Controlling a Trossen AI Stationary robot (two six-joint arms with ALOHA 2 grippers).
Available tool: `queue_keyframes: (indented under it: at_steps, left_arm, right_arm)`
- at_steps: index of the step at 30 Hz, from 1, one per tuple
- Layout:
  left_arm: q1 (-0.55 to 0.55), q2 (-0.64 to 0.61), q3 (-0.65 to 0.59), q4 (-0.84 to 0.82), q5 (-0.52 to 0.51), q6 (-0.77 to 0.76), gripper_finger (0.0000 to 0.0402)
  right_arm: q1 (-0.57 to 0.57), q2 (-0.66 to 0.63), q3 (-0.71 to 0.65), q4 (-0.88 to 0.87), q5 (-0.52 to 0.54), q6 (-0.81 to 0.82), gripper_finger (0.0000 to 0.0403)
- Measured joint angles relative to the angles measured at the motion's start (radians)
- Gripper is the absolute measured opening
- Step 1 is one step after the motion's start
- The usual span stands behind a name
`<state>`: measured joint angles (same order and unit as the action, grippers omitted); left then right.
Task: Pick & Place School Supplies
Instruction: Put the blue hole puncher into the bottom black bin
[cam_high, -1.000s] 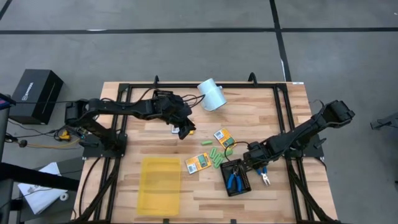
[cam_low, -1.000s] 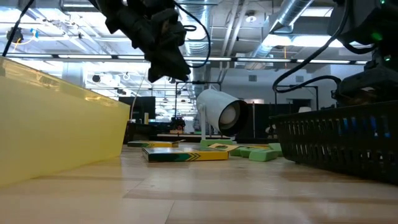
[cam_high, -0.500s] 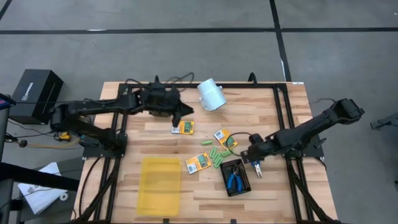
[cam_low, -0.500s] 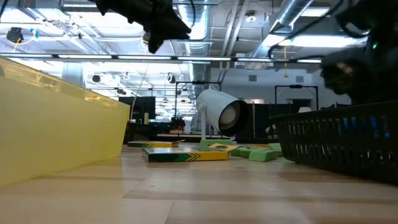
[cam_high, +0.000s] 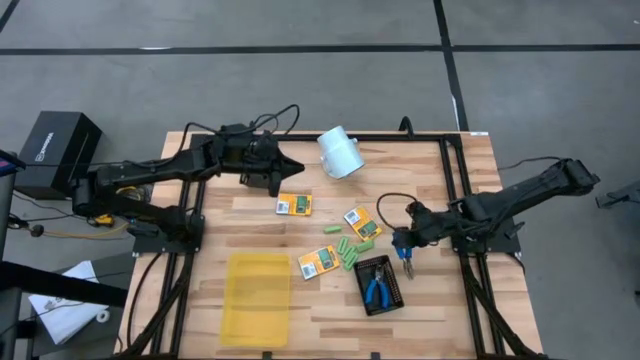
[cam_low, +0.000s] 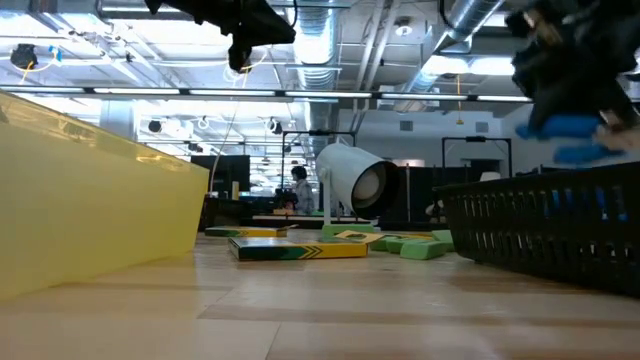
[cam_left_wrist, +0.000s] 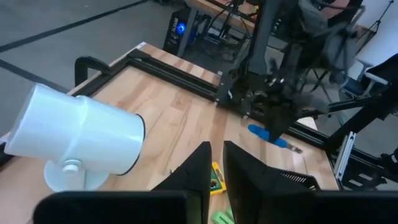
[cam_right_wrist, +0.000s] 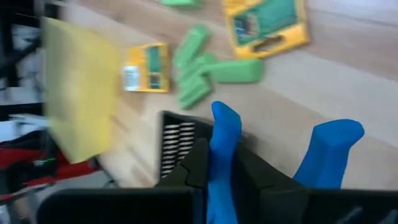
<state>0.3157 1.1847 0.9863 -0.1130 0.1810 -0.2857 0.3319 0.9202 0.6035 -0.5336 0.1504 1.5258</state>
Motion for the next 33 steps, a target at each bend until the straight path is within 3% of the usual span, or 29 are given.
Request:
queue_keyframes:
  at_steps: [8, 13, 25, 33]
  left_arm:
    - [0.0, 0.014, -0.001, 0.002, 0.0, 0.046, 0.0035]
    - [0.0, 0.016, -0.001, -0.001, 0.0, 0.046, 0.0035]
    - [0.019, 0.029, 0.0, -0.01, 0.0, 0.046, 0.0035]
    - [0.018, 0.044, -0.001, -0.033, 0.005, 0.043, 0.0035]
  right_arm:
    - [0.052, 0.071, 0.096, 0.11, 0.037, 0.027, 0.0029]
    - [0.092, 0.209, 0.15, 0.153, 0.027, 0.059, 0.0029]
    - [0.234, 0.519, 0.157, 0.464, 0.004, 0.211, 0.0029]
    - [0.233, 0.572, 0.157, 0.496, 0.004, 0.217, 0.0029]
